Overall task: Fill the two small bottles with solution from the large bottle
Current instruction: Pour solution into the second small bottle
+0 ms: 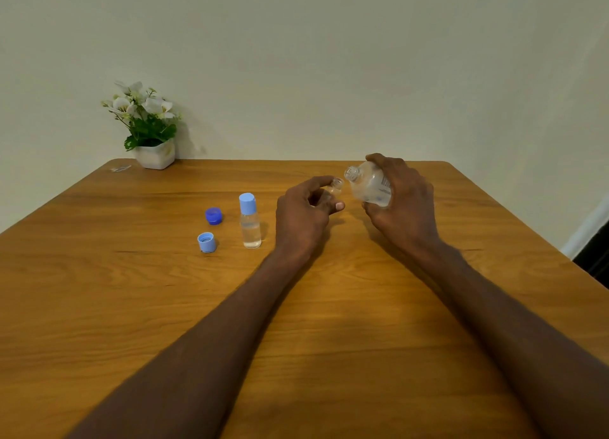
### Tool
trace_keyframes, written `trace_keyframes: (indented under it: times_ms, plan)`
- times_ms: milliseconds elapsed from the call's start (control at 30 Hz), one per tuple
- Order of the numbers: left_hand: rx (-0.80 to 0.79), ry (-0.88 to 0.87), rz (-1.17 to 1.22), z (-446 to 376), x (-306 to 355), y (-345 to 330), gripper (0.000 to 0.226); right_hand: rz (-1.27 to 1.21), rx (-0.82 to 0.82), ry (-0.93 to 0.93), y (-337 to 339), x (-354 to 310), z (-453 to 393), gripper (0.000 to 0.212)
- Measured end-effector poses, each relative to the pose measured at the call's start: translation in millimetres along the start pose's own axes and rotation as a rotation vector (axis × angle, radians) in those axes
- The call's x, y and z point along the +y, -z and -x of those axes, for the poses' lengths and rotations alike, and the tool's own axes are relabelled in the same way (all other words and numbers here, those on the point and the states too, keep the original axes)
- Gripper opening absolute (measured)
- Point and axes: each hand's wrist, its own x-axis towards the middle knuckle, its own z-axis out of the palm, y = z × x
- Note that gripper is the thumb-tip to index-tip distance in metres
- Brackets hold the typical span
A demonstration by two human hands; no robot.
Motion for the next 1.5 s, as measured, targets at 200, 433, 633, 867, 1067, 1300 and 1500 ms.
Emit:
trace_keyframes:
  times_ms: [200, 433, 633, 867, 1067, 1300, 1500]
  plan:
    - [-0.040, 0.020, -0.021, -1.0, -0.6, 1.0, 0.041, 0.042, -0.030, -0.015, 0.6, -0.5, 0.3, 0.080]
    - [-0.052, 0.047, -0.026, -1.7, -1.1, 0.6, 0.046, 0.063, -0.048, 0.008, 1.7, -1.3, 0.2, 0.080]
    - [-0.049, 0.038, -0.073, -1.2, -1.8, 0.5, 0.044, 0.098, -0.057, 0.024, 3.5, -2.6, 0.5, 0.081]
    - [-0.047, 0.045, -0.082, -1.5, -1.5, 0.2, 0.045, 0.140, -0.060, 0.028, 3.9, -3.7, -0.5, 0.084]
    - [-0.046, 0.041, -0.081, -0.9, -1.2, 0.5, 0.046, 0.157, -0.048, 0.046, 4.9, -4.9, -0.7, 0.087]
    - [-0.055, 0.042, -0.072, -0.8, -1.0, 0.7, 0.046, 0.169, -0.048, 0.053, 5.9, -5.2, -0.4, 0.086]
    - [-0.050, 0.052, -0.079, -0.8, -2.5, 0.0, 0.044, 0.181, -0.051, 0.054, 6.1, -5.6, -0.4, 0.088]
